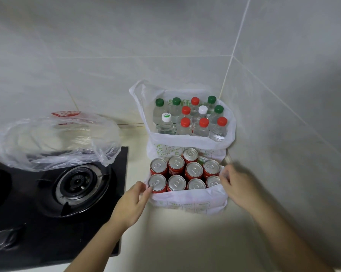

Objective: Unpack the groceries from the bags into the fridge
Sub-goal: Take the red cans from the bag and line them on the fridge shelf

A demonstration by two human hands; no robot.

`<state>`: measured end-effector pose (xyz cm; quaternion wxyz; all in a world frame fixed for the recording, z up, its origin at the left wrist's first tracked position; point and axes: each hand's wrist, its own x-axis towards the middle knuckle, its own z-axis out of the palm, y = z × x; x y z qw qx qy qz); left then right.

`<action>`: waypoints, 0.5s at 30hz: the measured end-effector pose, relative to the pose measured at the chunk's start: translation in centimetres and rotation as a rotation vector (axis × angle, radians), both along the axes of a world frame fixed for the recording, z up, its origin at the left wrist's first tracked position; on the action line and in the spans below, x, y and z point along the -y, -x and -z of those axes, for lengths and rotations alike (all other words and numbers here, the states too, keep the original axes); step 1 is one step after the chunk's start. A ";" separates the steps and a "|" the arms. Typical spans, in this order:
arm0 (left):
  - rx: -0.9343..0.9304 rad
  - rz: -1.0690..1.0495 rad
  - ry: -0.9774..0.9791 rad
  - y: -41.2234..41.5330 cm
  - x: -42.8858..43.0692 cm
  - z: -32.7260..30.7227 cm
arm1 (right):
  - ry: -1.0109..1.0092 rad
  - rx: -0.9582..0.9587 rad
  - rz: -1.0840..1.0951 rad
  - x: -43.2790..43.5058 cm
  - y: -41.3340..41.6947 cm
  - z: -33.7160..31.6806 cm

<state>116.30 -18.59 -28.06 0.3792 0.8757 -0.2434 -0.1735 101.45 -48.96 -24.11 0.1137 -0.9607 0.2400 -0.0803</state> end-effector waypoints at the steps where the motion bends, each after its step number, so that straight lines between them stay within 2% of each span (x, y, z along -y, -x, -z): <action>1: 0.037 -0.001 -0.006 0.1 -0.1 0.1 | 0.021 -0.011 0.000 -0.3 0.5 0.0; 3: 0.109 0.018 -0.030 0.2 -0.4 0.5 | 0.041 -0.003 -0.036 -0.6 1.3 -0.1; 7: 0.321 0.160 -0.118 0.3 -1.3 2.1 | -0.032 0.144 -0.042 -0.8 2.4 -0.1; 9: 0.414 0.251 -0.162 0.3 -1.5 2.9 | 0.052 0.150 -0.063 -0.6 3.1 0.6; 10: 0.439 0.298 -0.207 0.4 -1.4 3.2 | 0.115 0.078 -0.094 -0.6 3.3 0.9; 12: 0.421 0.349 -0.319 0.5 -1.2 3.8 | 0.143 -0.228 -0.161 -1.0 3.8 1.4; 14: 0.366 0.352 -0.421 0.7 -1.1 4.1 | 0.062 -0.473 -0.181 -1.6 4.2 2.2; 15: 0.327 0.359 -0.470 0.8 -1.1 4.1 | 0.008 -0.532 -0.183 -1.9 4.4 2.6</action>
